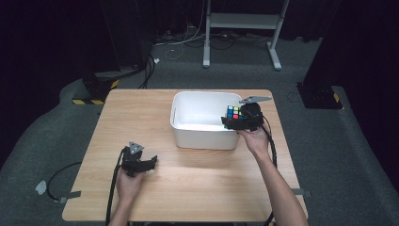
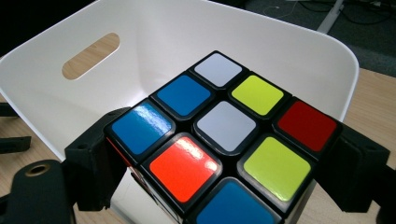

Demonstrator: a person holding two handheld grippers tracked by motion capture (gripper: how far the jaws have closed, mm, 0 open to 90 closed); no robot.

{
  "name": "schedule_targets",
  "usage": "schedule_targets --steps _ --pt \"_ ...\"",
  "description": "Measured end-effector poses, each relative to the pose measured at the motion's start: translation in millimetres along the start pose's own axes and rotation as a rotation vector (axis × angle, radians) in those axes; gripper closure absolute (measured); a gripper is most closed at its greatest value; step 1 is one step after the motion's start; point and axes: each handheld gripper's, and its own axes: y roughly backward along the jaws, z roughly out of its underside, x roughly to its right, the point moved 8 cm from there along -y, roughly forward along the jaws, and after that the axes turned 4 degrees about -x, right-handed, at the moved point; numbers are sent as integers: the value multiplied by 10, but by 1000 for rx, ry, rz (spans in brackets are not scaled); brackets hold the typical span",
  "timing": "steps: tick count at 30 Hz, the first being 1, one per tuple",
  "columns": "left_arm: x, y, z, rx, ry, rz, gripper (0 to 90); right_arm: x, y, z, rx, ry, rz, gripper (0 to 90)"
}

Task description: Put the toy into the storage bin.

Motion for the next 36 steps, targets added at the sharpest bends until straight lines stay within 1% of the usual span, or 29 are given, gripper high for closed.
schedule_targets --steps 8,15,26,36 --pt "0 0 0 0 0 0 200 -1 -5 1 0 -2 1 138" --pt "0 0 0 0 0 0 200 5 -21 13 -12 -1 7 138" --pt "0 0 0 0 0 0 200 5 -50 33 -26 -1 2 137" --pt "0 0 0 0 0 -1 200 -12 -94 80 -38 13 -1 136"
